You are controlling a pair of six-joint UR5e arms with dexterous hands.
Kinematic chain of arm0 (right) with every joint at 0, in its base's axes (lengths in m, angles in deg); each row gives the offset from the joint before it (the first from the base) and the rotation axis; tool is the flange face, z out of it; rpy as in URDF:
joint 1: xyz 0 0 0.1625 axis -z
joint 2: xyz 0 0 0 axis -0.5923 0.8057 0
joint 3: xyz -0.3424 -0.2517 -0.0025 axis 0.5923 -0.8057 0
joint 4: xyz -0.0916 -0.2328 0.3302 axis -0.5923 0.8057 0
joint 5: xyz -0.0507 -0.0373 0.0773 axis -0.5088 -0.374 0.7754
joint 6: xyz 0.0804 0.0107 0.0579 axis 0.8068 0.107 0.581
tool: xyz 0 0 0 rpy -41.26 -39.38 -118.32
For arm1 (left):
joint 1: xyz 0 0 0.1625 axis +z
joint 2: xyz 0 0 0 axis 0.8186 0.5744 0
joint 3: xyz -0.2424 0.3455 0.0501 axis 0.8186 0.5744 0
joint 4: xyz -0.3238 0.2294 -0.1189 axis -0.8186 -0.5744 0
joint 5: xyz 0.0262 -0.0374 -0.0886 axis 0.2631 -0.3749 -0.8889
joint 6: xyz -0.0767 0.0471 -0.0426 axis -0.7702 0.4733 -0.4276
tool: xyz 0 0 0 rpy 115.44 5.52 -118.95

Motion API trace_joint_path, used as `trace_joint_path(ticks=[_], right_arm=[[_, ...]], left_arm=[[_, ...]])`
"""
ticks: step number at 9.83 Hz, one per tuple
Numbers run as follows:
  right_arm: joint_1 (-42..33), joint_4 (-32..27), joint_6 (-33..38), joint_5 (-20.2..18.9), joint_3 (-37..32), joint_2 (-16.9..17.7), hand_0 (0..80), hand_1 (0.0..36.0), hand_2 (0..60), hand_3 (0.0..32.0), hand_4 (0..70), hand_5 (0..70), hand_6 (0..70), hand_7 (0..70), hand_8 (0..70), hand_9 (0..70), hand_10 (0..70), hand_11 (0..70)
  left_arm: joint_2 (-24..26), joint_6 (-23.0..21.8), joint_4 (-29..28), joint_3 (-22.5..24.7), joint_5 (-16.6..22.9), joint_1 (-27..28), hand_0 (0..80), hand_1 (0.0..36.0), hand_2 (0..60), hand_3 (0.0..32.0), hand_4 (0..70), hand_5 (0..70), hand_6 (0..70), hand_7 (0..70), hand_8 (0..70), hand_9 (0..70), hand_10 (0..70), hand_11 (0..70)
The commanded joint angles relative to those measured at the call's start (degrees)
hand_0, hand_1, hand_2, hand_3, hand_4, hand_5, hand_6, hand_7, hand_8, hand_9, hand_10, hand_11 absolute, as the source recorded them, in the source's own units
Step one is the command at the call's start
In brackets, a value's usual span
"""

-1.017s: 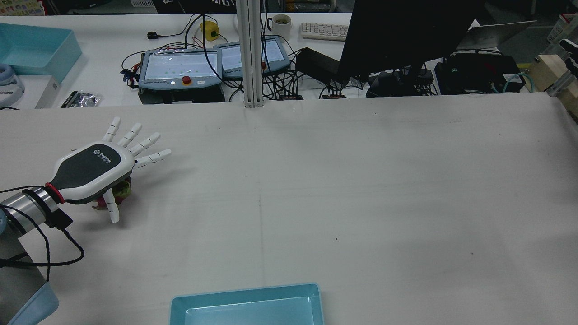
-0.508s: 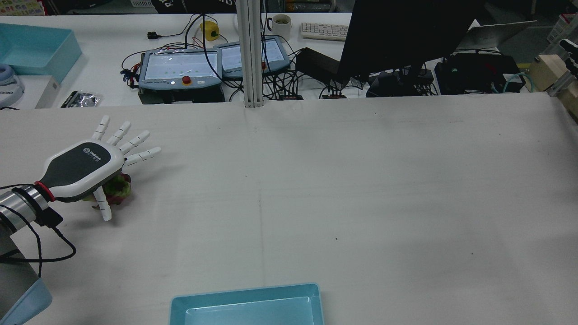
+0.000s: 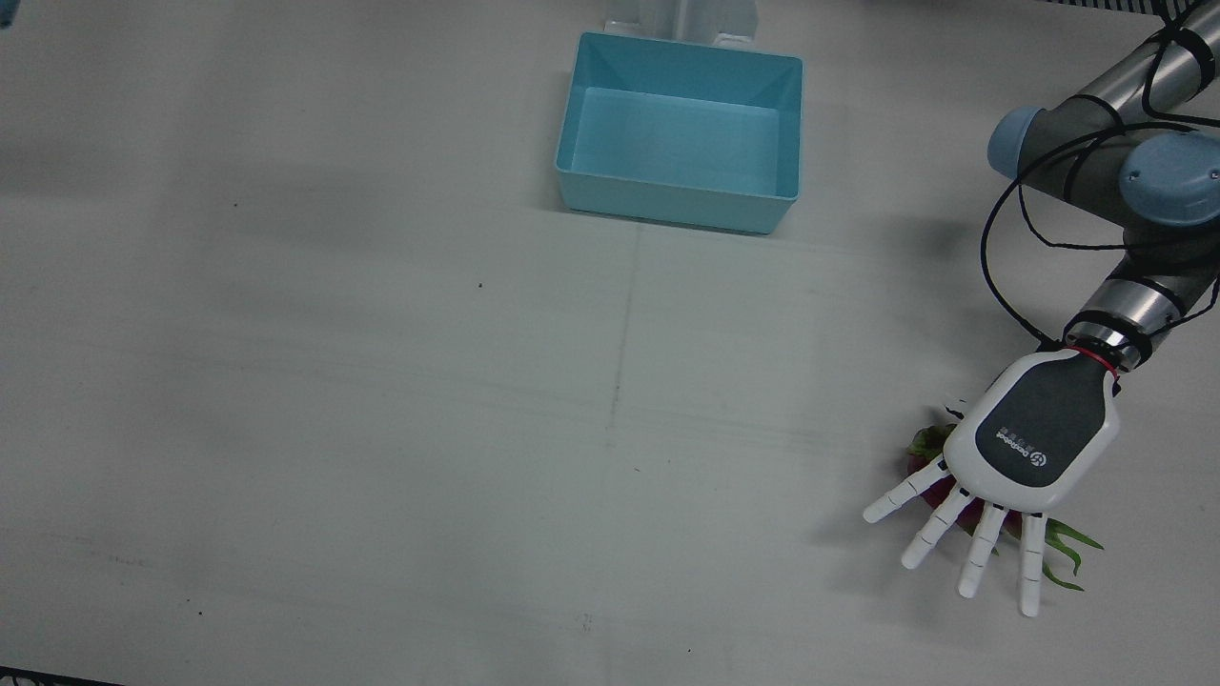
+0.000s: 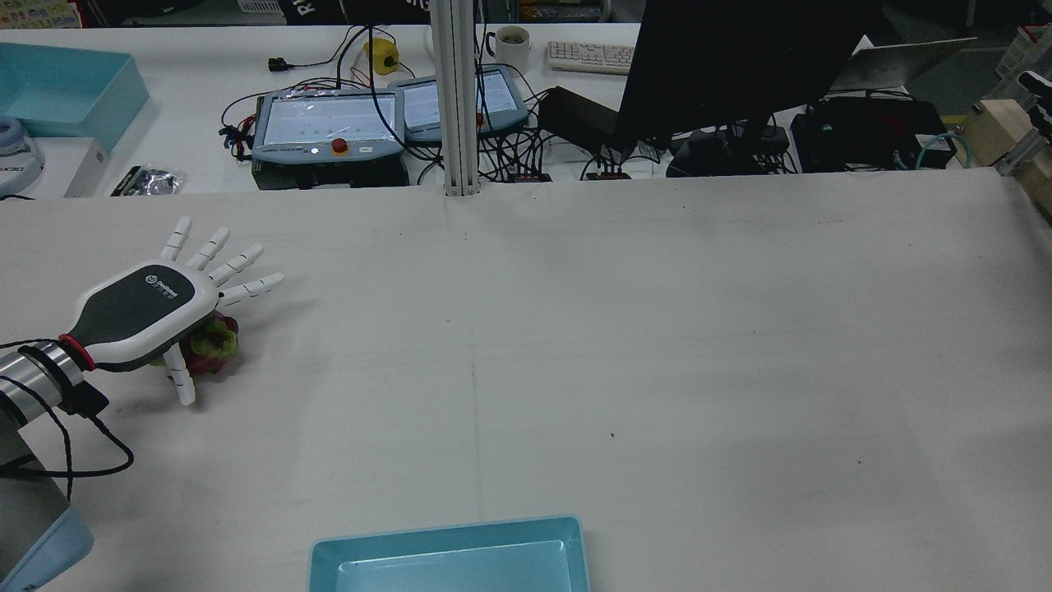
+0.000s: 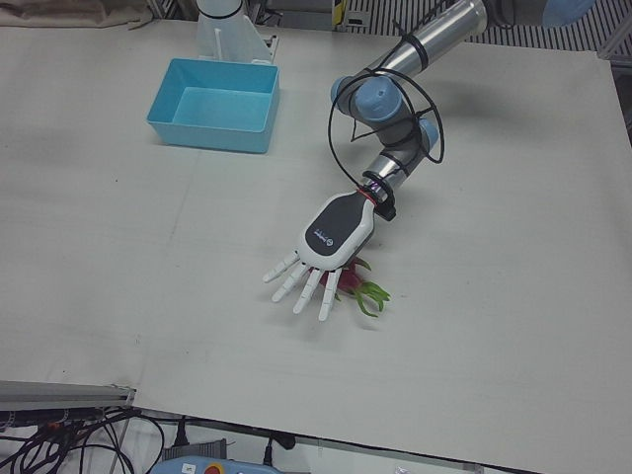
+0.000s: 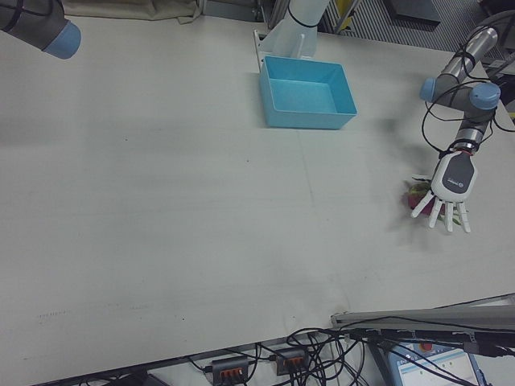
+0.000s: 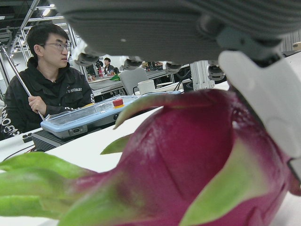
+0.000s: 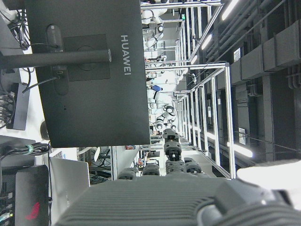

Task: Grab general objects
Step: 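Close the left hand's fingers around the dragon fruit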

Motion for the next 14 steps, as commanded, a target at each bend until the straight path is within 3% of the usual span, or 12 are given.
trace_joint_path(ticks=[1,2,4,5,6,7,9,10,11,12,13,14], right_arm=[[0.00,0.00,-0.04,0.00,0.00,-0.07,0.0,0.0,0.0,0.0,0.0,0.0,0.0,0.0,0.0,0.0,0.0,0.0],[0.00,0.00,-0.04,0.00,0.00,-0.07,0.0,0.0,0.0,0.0,0.0,0.0,0.0,0.0,0.0,0.0,0.0,0.0],[0.00,0.00,-0.04,0.00,0.00,0.02,0.0,0.0,0.0,0.0,0.0,0.0,0.0,0.0,0.0,0.0,0.0,0.0],[0.00,0.00,0.05,0.00,0.00,0.02,0.0,0.0,0.0,0.0,0.0,0.0,0.0,0.0,0.0,0.0,0.0,0.0],[0.00,0.00,-0.04,0.00,0.00,0.02,0.0,0.0,0.0,0.0,0.0,0.0,0.0,0.0,0.0,0.0,0.0,0.0],[0.00,0.00,-0.04,0.00,0.00,-0.07,0.0,0.0,0.0,0.0,0.0,0.0,0.0,0.0,0.0,0.0,0.0,0.0],[0.00,0.00,-0.04,0.00,0.00,-0.07,0.0,0.0,0.0,0.0,0.0,0.0,0.0,0.0,0.0,0.0,0.0,0.0],[0.00,0.00,-0.04,0.00,0.00,0.02,0.0,0.0,0.0,0.0,0.0,0.0,0.0,0.0,0.0,0.0,0.0,0.0],[0.00,0.00,0.05,0.00,0.00,-0.07,0.0,0.0,0.0,0.0,0.0,0.0,0.0,0.0,0.0,0.0,0.0,0.0],[0.00,0.00,-0.04,0.00,0.00,0.02,0.0,0.0,0.0,0.0,0.0,0.0,0.0,0.0,0.0,0.0,0.0,0.0],[0.00,0.00,0.05,0.00,0.00,-0.07,0.0,0.0,0.0,0.0,0.0,0.0,0.0,0.0,0.0,0.0,0.0,0.0],[0.00,0.00,-0.04,0.00,0.00,-0.07,0.0,0.0,0.0,0.0,0.0,0.0,0.0,0.0,0.0,0.0,0.0,0.0]], left_arm=[[-0.01,0.02,-1.43,-1.76,0.00,-0.08,44.9,10.6,0.7,28.6,0.0,0.0,0.0,0.0,2.1,0.0,0.0,0.0],[-0.01,0.11,-1.52,-1.85,-0.09,-0.16,44.7,10.7,2.2,24.6,0.0,0.0,0.0,0.1,4.1,0.0,0.0,0.0],[-0.09,0.20,-2.39,-1.94,-0.09,-0.60,44.9,10.8,8.3,3.0,0.0,0.0,0.0,14.6,8.9,1.8,3.8,6.5],[-0.62,0.20,-2.83,-1.94,-0.18,-0.60,46.1,12.1,15.0,0.0,4.6,5.6,6.8,29.1,12.2,12.6,17.5,26.5],[-0.79,0.20,-3.19,-1.94,-0.18,-0.60,47.1,13.5,22.6,0.0,18.8,16.5,18.5,50.7,20.2,31.5,36.0,51.8],[-0.80,0.29,-3.28,-2.03,-0.26,-0.52,48.2,14.3,26.5,0.0,27.7,23.1,28.2,68.2,28.4,46.2,46.8,66.8],[-0.80,1.95,-3.54,-2.47,-0.26,-0.43,49.8,15.0,30.8,0.0,39.3,33.3,43.2,70.0,43.6,66.6,58.4,70.0],[-0.71,1.96,-3.54,-2.47,-0.26,-0.43,50.3,14.7,32.0,0.0,44.6,36.5,48.7,70.0,48.8,70.0,63.7,70.0],[-0.71,1.96,-3.54,-2.38,-0.26,-0.43,50.3,14.9,35.2,0.0,48.8,38.9,53.2,70.0,52.4,70.0,67.8,70.0],[-0.62,1.96,-3.46,-2.03,-0.18,-0.51,49.7,17.3,51.2,0.0,52.7,41.3,57.5,70.0,56.0,70.0,70.0,70.0],[-0.45,1.70,-2.58,-1.59,-0.18,-0.51,48.4,22.7,60.0,0.0,54.6,43.5,60.6,70.0,58.5,70.0,70.0,70.0],[-0.27,1.43,-0.75,0.15,-0.18,-0.43,47.6,26.8,60.0,0.0,55.2,45.5,62.9,70.0,60.2,70.0,70.0,70.0]])
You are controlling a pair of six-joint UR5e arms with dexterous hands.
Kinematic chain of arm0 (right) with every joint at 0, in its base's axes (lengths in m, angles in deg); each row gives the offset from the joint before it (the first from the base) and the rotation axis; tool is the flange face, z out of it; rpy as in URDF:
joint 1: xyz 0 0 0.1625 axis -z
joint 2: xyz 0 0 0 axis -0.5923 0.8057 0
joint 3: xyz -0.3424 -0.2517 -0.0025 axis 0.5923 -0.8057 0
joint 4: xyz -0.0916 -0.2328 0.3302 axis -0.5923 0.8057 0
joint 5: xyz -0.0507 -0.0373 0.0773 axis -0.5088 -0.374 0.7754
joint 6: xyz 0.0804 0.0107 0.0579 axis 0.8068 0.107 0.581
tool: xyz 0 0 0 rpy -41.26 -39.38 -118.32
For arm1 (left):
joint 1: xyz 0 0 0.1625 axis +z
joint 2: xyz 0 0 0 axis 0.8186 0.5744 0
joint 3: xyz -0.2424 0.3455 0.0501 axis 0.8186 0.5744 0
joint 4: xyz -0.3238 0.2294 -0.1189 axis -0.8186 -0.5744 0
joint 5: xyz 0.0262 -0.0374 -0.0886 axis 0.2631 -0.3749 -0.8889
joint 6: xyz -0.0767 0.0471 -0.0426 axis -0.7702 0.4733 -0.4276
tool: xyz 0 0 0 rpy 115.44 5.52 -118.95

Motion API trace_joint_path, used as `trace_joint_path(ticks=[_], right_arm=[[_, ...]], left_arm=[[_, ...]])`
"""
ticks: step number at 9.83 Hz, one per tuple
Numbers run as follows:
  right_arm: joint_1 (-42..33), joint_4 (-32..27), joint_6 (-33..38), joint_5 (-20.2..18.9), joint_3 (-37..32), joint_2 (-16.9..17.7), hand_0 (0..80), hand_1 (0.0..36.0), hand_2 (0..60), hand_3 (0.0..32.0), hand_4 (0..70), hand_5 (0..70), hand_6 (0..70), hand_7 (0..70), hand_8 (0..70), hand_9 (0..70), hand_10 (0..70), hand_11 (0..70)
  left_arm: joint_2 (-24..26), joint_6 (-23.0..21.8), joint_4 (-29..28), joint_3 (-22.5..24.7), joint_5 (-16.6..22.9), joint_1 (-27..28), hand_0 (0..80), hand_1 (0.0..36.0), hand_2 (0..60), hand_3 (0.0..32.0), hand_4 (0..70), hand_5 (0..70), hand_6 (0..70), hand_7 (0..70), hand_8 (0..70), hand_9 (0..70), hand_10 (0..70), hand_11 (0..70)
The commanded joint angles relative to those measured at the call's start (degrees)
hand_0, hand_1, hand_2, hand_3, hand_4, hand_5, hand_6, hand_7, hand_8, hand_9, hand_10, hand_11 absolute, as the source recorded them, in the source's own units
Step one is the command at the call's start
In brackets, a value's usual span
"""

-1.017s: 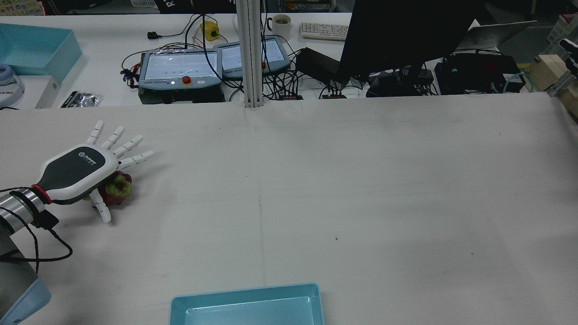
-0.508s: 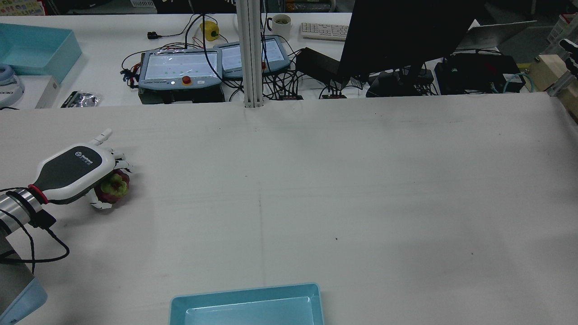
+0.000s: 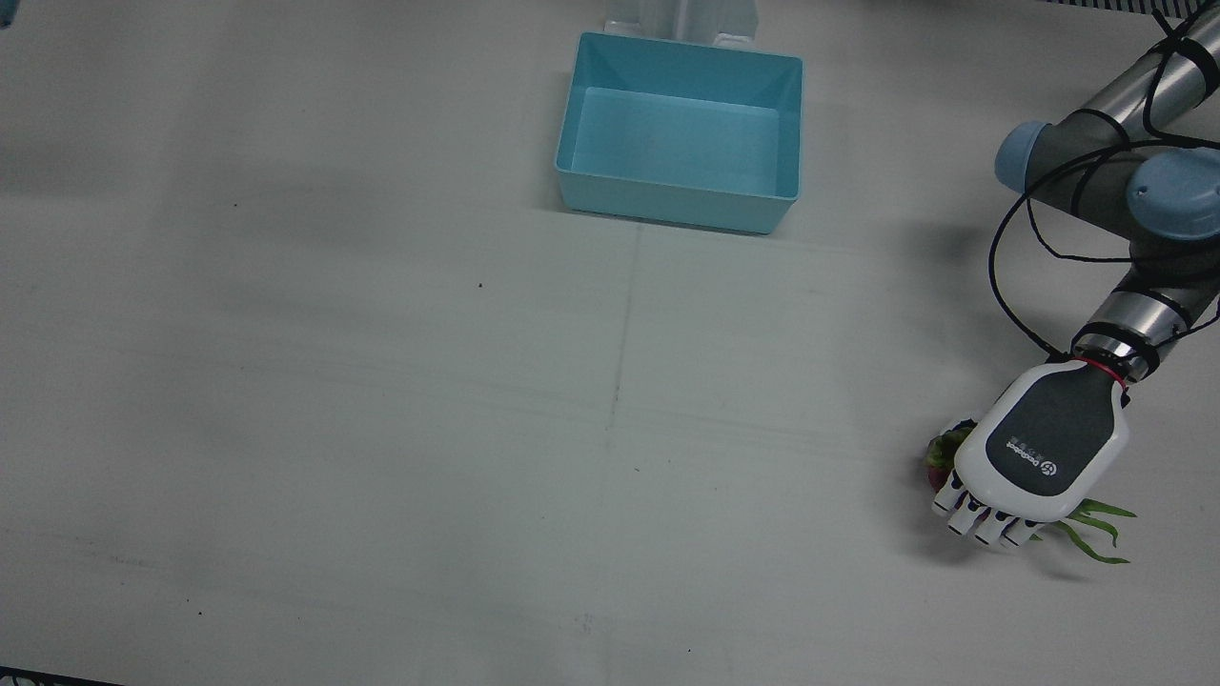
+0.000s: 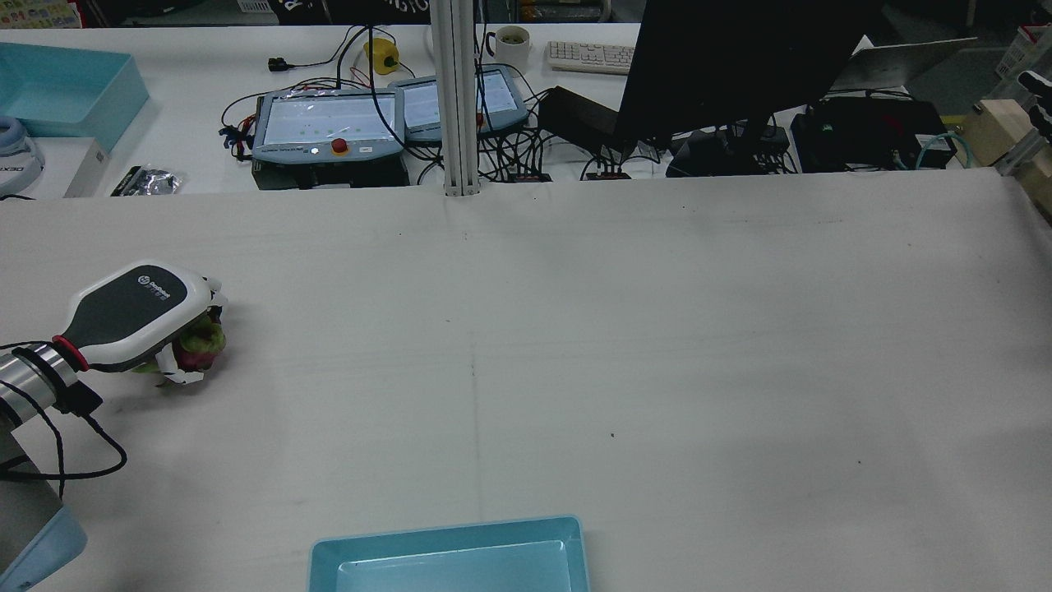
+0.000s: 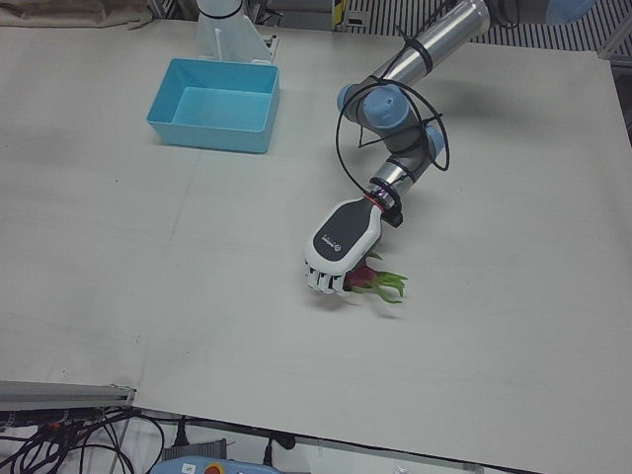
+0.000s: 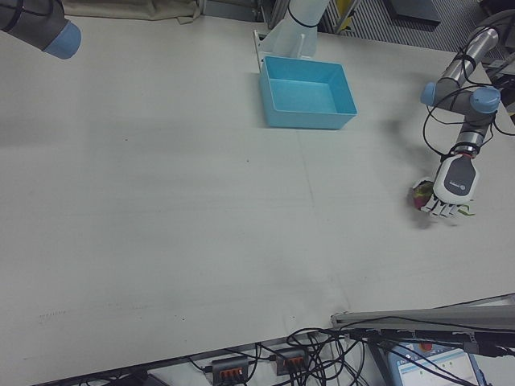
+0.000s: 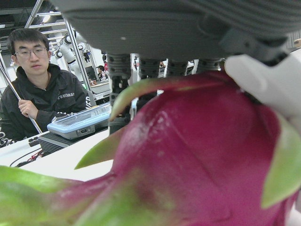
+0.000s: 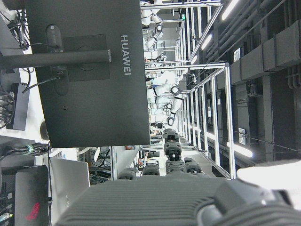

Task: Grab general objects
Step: 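Close the left hand's fingers around the dragon fruit, then lift the dragon fruit with the left hand and carry it toward the tray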

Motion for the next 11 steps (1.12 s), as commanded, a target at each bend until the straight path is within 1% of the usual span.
trace_joint_path(ticks=[1,2,3,4,5,6,7,8,9,10,11], right_arm=[[0.00,0.00,-0.04,0.00,0.00,-0.04,0.0,0.0,0.0,0.0,0.0,0.0,0.0,0.0,0.0,0.0,0.0,0.0],[0.00,0.00,-0.04,0.00,0.00,-0.04,0.0,0.0,0.0,0.0,0.0,0.0,0.0,0.0,0.0,0.0,0.0,0.0],[0.00,0.00,0.04,0.00,0.00,-0.04,0.0,0.0,0.0,0.0,0.0,0.0,0.0,0.0,0.0,0.0,0.0,0.0],[0.00,0.00,-0.04,0.00,0.09,0.05,0.0,0.0,0.0,0.0,0.0,0.0,0.0,0.0,0.0,0.0,0.0,0.0],[0.00,0.00,-0.04,0.00,0.00,0.05,0.0,0.0,0.0,0.0,0.0,0.0,0.0,0.0,0.0,0.0,0.0,0.0],[0.00,0.00,-0.04,0.00,0.00,-0.04,0.0,0.0,0.0,0.0,0.0,0.0,0.0,0.0,0.0,0.0,0.0,0.0],[0.00,0.00,-0.04,0.00,0.00,-0.04,0.0,0.0,0.0,0.0,0.0,0.0,0.0,0.0,0.0,0.0,0.0,0.0],[0.00,0.00,-0.04,0.00,0.00,0.05,0.0,0.0,0.0,0.0,0.0,0.0,0.0,0.0,0.0,0.0,0.0,0.0],[0.00,0.00,-0.04,0.00,0.00,0.05,0.0,0.0,0.0,0.0,0.0,0.0,0.0,0.0,0.0,0.0,0.0,0.0],[0.00,0.00,0.04,0.00,0.00,-0.04,0.0,0.0,0.0,0.0,0.0,0.0,0.0,0.0,0.0,0.0,0.0,0.0],[0.00,0.00,-0.04,0.00,0.00,0.05,0.0,0.0,0.0,0.0,0.0,0.0,0.0,0.0,0.0,0.0,0.0,0.0]], left_arm=[[0.42,-0.42,5.00,5.33,0.03,0.13,47.2,28.9,60.0,0.0,56.5,48.1,67.3,70.0,63.2,70.0,70.0,70.0],[0.59,-0.50,7.55,7.97,0.03,0.31,46.3,27.8,60.0,0.0,59.2,50.2,70.0,70.0,66.9,70.0,70.0,70.0],[1.73,-0.94,9.66,9.99,0.03,0.31,38.1,17.1,60.0,0.0,59.9,51.8,70.0,70.0,70.0,70.0,70.0,70.0],[4.87,-3.47,13.68,10.10,0.29,0.31,32.9,14.2,60.0,0.0,61.0,54.6,70.0,70.0,70.0,70.0,70.0,70.0],[7.60,-8.97,17.73,9.76,0.64,0.31,30.5,13.0,60.0,0.0,60.2,55.1,70.0,70.0,70.0,70.0,70.0,70.0],[8.24,-13.99,19.16,9.75,0.82,0.31,31.2,13.2,60.0,0.0,61.0,56.0,70.0,70.0,70.0,70.0,70.0,70.0],[8.33,-17.69,19.78,9.93,3.26,0.31,31.5,14.0,60.0,0.0,62.9,58.5,70.0,70.0,70.0,70.0,70.0,70.0],[8.42,-21.21,19.53,10.36,7.37,0.22,35.2,15.8,60.0,0.0,65.3,60.6,70.0,70.0,70.0,70.0,70.0,70.0],[8.42,-23.94,18.66,11.06,8.98,-0.04,40.0,19.4,60.0,0.0,66.8,64.2,70.0,70.0,70.0,70.0,70.0,70.0],[7.90,-30.32,11.25,10.72,12.83,-1.08,41.6,20.6,60.0,0.0,63.4,65.1,70.0,70.0,70.0,70.0,70.0,70.0],[7.37,-39.61,3.43,9.24,16.00,-1.62,42.8,21.1,60.0,0.0,63.5,68.9,70.0,70.0,70.0,70.0,70.0,70.0]])
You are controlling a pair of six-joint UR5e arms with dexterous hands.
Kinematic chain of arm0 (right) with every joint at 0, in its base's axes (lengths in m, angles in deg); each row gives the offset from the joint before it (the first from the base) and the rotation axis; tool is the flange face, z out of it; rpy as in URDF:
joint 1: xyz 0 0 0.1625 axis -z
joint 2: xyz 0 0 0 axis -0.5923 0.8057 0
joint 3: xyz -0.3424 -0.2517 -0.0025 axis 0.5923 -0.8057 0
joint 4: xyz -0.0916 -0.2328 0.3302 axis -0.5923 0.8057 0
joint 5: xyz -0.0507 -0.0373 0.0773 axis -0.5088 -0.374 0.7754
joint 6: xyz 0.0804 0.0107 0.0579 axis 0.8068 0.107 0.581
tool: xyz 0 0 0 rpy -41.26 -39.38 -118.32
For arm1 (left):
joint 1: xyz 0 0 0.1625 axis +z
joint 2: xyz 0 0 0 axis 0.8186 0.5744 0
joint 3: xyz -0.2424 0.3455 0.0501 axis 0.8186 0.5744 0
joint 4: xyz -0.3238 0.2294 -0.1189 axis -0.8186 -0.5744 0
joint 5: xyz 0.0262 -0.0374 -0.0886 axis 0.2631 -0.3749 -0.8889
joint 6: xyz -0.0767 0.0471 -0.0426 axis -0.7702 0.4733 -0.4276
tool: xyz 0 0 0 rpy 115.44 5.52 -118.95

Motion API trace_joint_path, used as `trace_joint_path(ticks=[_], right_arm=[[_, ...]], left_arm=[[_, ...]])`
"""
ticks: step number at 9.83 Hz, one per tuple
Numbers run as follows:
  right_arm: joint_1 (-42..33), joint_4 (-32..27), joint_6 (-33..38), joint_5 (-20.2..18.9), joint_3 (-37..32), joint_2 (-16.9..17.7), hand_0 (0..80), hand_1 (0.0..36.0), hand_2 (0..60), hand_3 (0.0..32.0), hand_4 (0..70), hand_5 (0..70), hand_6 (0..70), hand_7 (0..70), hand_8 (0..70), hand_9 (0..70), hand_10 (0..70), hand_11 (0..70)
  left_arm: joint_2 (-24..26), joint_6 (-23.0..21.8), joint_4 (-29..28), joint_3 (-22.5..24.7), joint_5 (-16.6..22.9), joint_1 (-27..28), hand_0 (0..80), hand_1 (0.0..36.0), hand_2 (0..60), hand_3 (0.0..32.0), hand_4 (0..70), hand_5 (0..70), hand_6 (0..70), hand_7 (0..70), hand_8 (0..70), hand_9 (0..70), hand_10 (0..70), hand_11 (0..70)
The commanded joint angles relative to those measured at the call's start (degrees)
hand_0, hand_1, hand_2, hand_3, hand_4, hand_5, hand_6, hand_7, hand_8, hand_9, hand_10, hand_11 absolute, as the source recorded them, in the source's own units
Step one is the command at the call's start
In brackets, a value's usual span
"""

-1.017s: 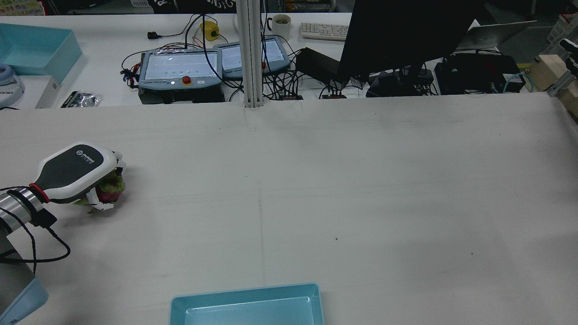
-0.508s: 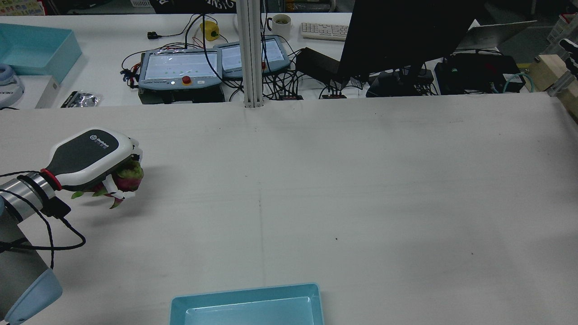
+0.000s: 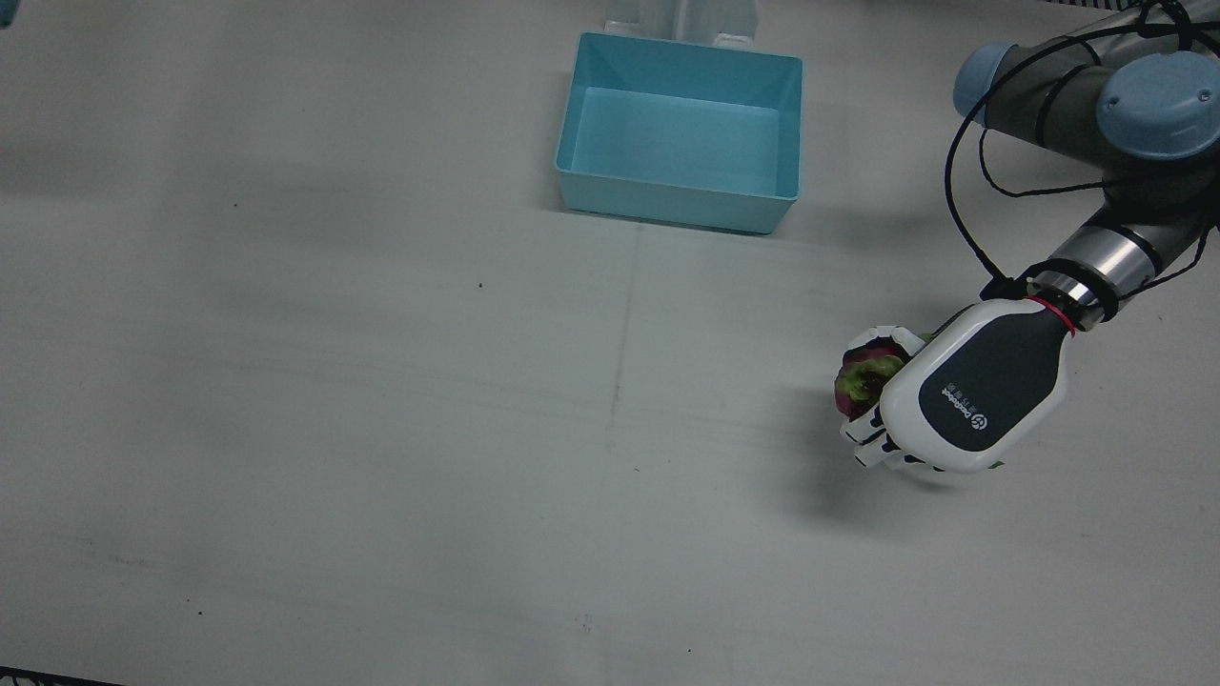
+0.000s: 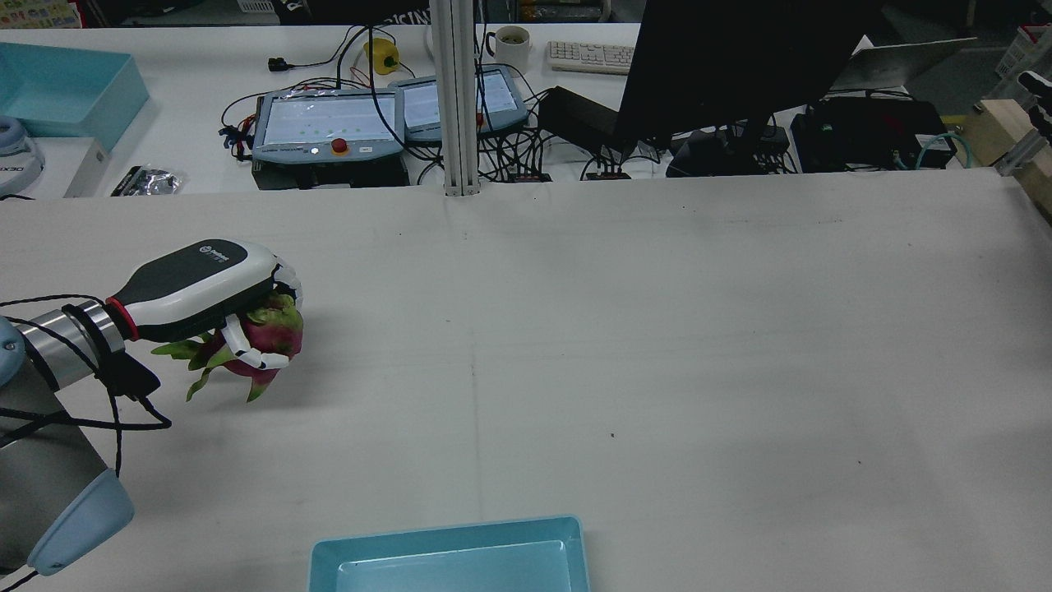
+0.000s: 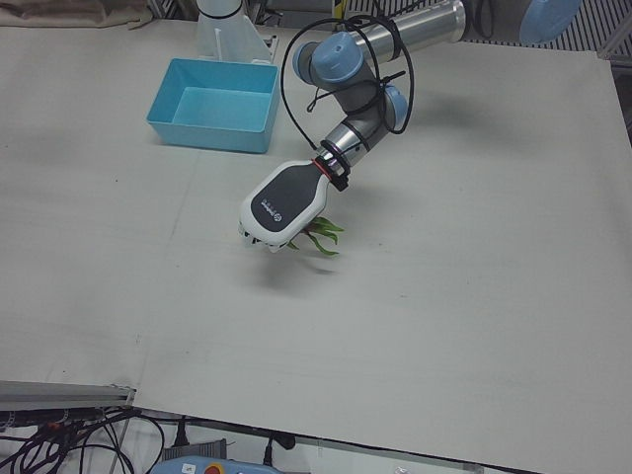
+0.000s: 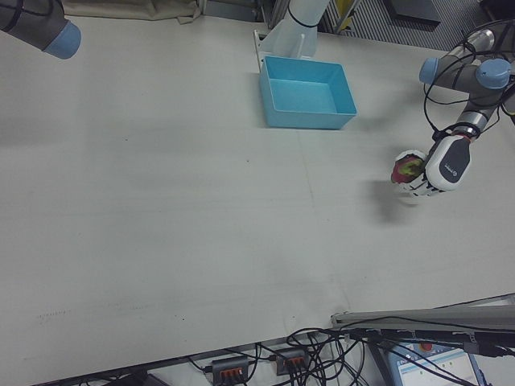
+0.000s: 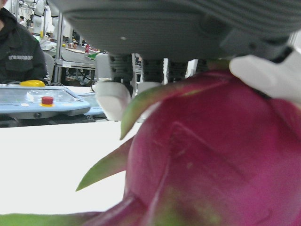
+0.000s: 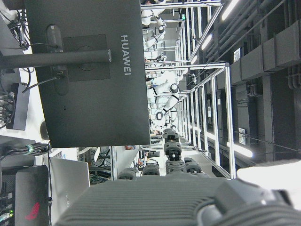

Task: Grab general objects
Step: 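Lift the dragon fruit with the left hand and carry it toward the tray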

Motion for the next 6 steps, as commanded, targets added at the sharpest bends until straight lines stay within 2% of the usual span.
trace_joint_path(ticks=[1,3,4,5,6], right_arm=[[0.00,0.00,-0.03,0.00,0.00,-0.05,0.0,0.0,0.0,0.0,0.0,0.0,0.0,0.0,0.0,0.0,0.0,0.0],[0.00,0.00,-0.03,0.00,0.00,0.04,0.0,0.0,0.0,0.0,0.0,0.0,0.0,0.0,0.0,0.0,0.0,0.0],[0.00,0.00,-0.03,0.00,0.00,-0.05,0.0,0.0,0.0,0.0,0.0,0.0,0.0,0.0,0.0,0.0,0.0,0.0],[0.00,0.00,-0.03,0.00,0.00,-0.05,0.0,0.0,0.0,0.0,0.0,0.0,0.0,0.0,0.0,0.0,0.0,0.0],[0.00,0.00,-0.03,0.00,0.00,0.04,0.0,0.0,0.0,0.0,0.0,0.0,0.0,0.0,0.0,0.0,0.0,0.0]], left_arm=[[-0.85,-21.94,-16.81,-1.46,7.58,-1.20,45.9,22.4,60.0,0.0,67.8,70.0,70.0,70.0,70.0,70.0,70.0,70.0],[-0.76,-31.01,-20.87,-1.55,7.93,-0.50,49.9,24.9,60.0,0.0,70.0,70.0,70.0,70.0,70.0,70.0,70.0,70.0],[-0.33,-35.32,-21.06,-1.55,10.46,-0.41,52.8,26.4,60.0,0.0,70.0,70.0,70.0,70.0,70.0,70.0,70.0,70.0],[-0.06,-39.36,-21.93,-1.64,15.27,-0.41,55.7,28.0,60.0,0.0,70.0,70.0,70.0,70.0,70.0,70.0,70.0,70.0],[-0.23,-42.01,-22.20,-1.20,18.01,-0.58,58.7,29.4,60.0,0.0,70.0,70.0,70.0,70.0,70.0,70.0,70.0,70.0]])
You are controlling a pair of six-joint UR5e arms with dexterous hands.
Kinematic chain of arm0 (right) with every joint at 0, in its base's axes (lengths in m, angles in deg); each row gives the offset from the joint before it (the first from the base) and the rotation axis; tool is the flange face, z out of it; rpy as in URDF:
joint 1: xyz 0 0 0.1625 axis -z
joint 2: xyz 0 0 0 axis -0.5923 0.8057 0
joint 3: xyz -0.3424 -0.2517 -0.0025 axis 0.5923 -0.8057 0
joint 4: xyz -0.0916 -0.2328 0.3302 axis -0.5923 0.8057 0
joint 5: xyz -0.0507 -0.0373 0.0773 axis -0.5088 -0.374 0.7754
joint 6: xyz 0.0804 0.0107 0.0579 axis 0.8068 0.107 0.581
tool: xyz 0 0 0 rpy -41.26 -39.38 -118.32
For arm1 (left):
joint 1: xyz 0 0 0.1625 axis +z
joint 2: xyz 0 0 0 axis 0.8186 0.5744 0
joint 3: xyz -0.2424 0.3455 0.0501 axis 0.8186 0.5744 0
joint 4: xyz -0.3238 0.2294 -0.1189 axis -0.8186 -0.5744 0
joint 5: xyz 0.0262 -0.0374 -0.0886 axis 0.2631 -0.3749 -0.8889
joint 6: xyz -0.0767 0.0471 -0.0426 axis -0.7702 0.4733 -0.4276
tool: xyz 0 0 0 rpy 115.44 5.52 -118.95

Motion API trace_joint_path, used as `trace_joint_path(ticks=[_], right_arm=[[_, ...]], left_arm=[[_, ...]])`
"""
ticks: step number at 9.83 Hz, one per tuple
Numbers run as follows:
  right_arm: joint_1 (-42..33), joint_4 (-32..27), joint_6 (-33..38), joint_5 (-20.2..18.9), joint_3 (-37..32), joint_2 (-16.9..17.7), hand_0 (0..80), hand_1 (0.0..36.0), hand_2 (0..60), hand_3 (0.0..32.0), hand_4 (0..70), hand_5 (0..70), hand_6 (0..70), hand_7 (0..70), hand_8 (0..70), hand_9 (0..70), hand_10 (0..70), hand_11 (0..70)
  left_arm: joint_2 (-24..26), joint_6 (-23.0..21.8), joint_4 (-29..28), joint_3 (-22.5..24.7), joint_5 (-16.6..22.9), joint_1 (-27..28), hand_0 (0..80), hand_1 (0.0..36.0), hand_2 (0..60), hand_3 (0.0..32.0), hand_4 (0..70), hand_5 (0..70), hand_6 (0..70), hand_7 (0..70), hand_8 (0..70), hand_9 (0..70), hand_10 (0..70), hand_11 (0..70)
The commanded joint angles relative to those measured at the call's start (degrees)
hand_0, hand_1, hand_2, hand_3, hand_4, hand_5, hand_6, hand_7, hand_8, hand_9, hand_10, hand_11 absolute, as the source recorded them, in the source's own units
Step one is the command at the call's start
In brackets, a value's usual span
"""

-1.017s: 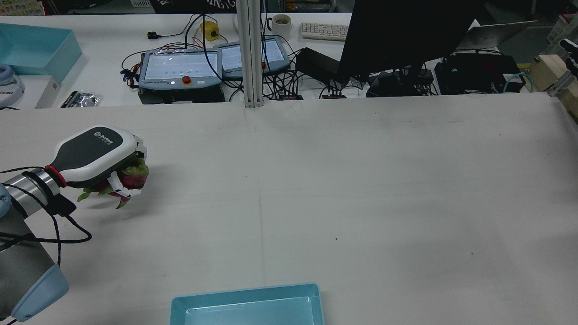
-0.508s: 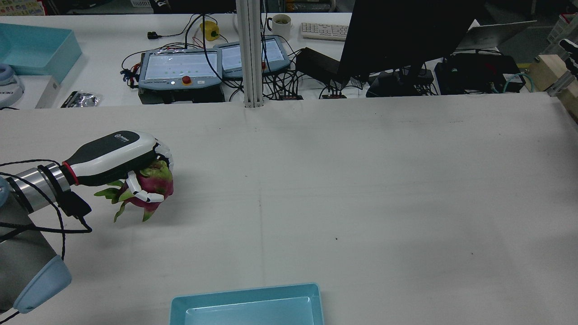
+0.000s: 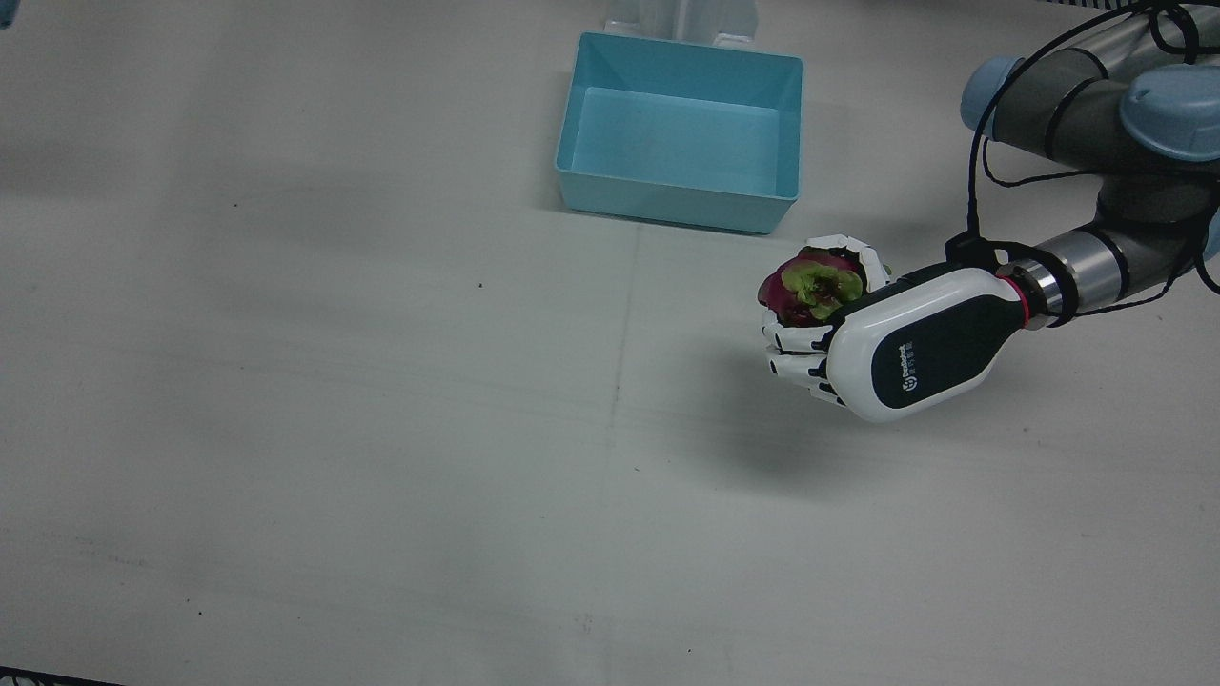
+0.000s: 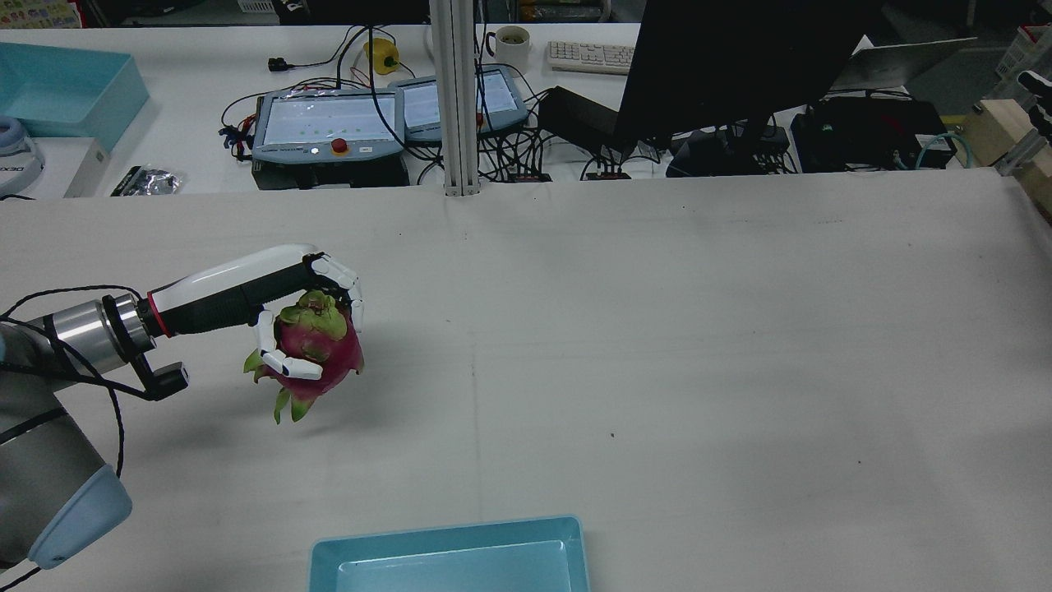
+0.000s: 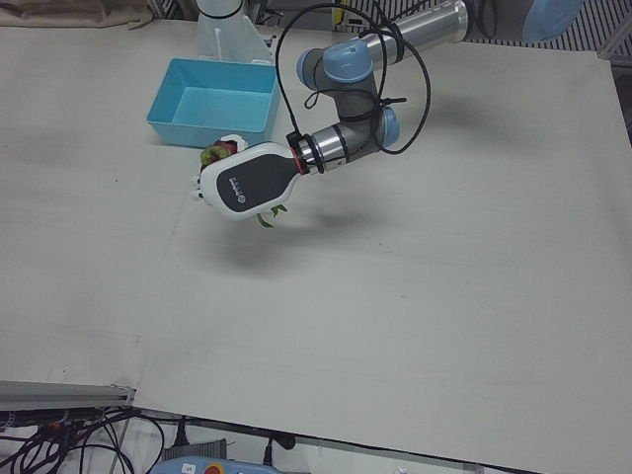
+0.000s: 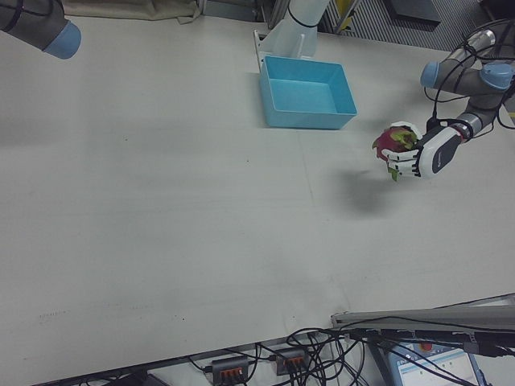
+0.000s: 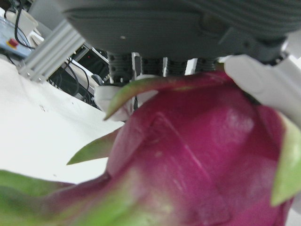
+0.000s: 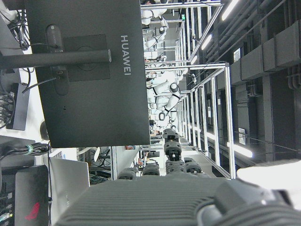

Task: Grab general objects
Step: 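Lift the dragon fruit with the left hand and carry it toward the tray, then lower the dragon fruit into the blue tray and open the left hand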

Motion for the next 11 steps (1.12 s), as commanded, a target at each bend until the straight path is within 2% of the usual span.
trace_joint_path(ticks=[1,3,5,7,9,11], right_arm=[[0.00,0.00,0.00,0.00,0.09,0.06,0.0,0.0,0.0,0.0,0.0,0.0,0.0,0.0,0.0,0.0,0.0,0.0],[0.00,0.00,0.09,0.00,0.00,-0.03,0.0,0.0,0.0,0.0,0.0,0.0,0.0,0.0,0.0,0.0,0.0,0.0],[0.00,0.00,0.00,0.00,0.09,0.06,0.0,0.0,0.0,0.0,0.0,0.0,0.0,0.0,0.0,0.0,0.0,0.0],[0.00,0.00,0.00,0.00,0.00,0.06,0.0,0.0,0.0,0.0,0.0,0.0,0.0,0.0,0.0,0.0,0.0,0.0],[0.00,0.00,0.00,0.00,0.00,0.06,0.0,0.0,0.0,0.0,0.0,0.0,0.0,0.0,0.0,0.0,0.0,0.0],[0.00,0.00,0.00,0.00,0.00,-0.03,0.0,0.0,0.0,0.0,0.0,0.0,0.0,0.0,0.0,0.0,0.0,0.0]], left_arm=[[-0.01,-9.41,-1.71,1.12,8.08,0.00,62.1,30.8,60.0,0.0,70.0,70.0,70.0,70.0,70.0,70.0,70.0,70.0],[-0.01,-10.29,-0.05,2.79,9.32,2.97,67.1,32.2,60.0,0.0,70.0,70.0,70.0,70.0,70.0,70.0,70.0,70.0],[0.43,-12.48,-0.39,3.85,9.32,9.55,71.8,33.2,60.0,0.0,70.0,70.0,70.0,70.0,70.0,70.0,70.0,70.0],[4.62,-12.67,3.80,4.38,9.23,15.01,76.2,34.0,60.0,0.0,70.0,70.0,70.0,70.0,70.0,70.0,70.0,70.0],[7.45,-12.84,6.28,4.47,9.23,15.38,76.2,34.0,60.0,0.0,70.0,70.0,70.0,70.0,70.0,70.0,70.0,70.0],[10.70,-14.85,7.43,4.47,9.32,15.56,75.7,34.1,60.0,0.0,70.0,70.0,70.0,70.0,70.0,70.0,70.0,70.0]])
